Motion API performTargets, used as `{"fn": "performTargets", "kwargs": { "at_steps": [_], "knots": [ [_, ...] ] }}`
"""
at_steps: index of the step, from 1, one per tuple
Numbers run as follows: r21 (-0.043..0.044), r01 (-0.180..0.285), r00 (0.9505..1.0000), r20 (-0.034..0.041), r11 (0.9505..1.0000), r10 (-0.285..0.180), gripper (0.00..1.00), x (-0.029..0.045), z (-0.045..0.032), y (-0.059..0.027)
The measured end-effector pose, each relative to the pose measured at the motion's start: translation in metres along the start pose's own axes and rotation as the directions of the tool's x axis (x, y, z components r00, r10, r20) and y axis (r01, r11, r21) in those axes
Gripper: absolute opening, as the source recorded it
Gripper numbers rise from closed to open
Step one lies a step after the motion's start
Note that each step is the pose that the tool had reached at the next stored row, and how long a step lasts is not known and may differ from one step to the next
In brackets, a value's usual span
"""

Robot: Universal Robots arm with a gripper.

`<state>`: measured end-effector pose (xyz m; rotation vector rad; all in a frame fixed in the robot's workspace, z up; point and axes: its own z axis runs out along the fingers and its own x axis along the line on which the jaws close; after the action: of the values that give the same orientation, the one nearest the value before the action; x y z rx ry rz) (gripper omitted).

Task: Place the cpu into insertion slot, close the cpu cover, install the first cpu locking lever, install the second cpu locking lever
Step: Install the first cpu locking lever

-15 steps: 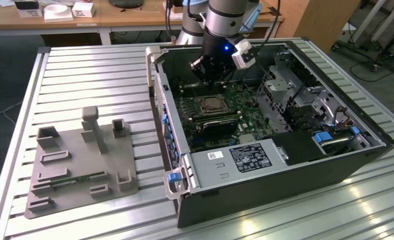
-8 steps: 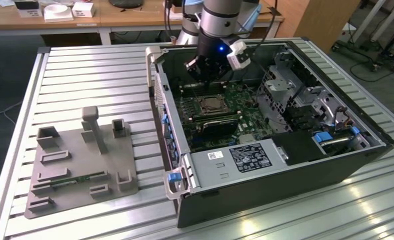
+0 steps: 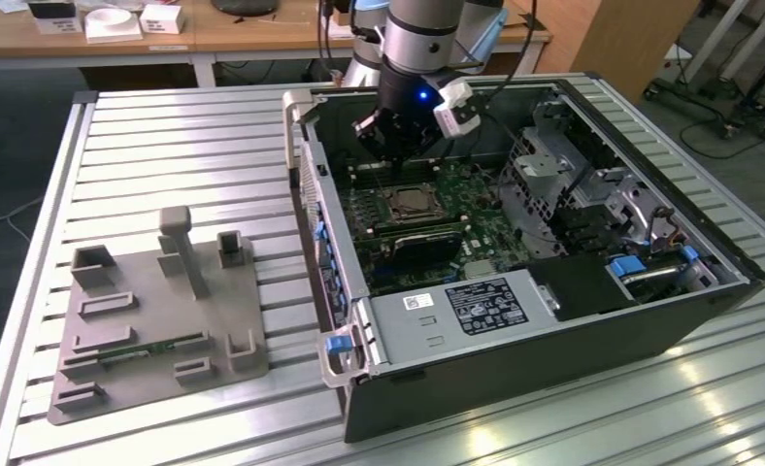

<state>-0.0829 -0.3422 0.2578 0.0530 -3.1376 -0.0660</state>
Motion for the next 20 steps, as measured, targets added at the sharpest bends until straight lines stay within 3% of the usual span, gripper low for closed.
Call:
{"fn": "performTargets", "kwargs": {
  "at_steps": [11, 20],
  "knots": [
    [0.0000, 0.000, 1.0000, 0.0000, 1.0000, 0.000, 0.10, 0.0008, 0.0000, 0.0001],
    [0.0000, -0.018, 0.9998, 0.0007, 0.9998, 0.018, 0.10, 0.0107, 0.0006, 0.0027]
  ]
}}
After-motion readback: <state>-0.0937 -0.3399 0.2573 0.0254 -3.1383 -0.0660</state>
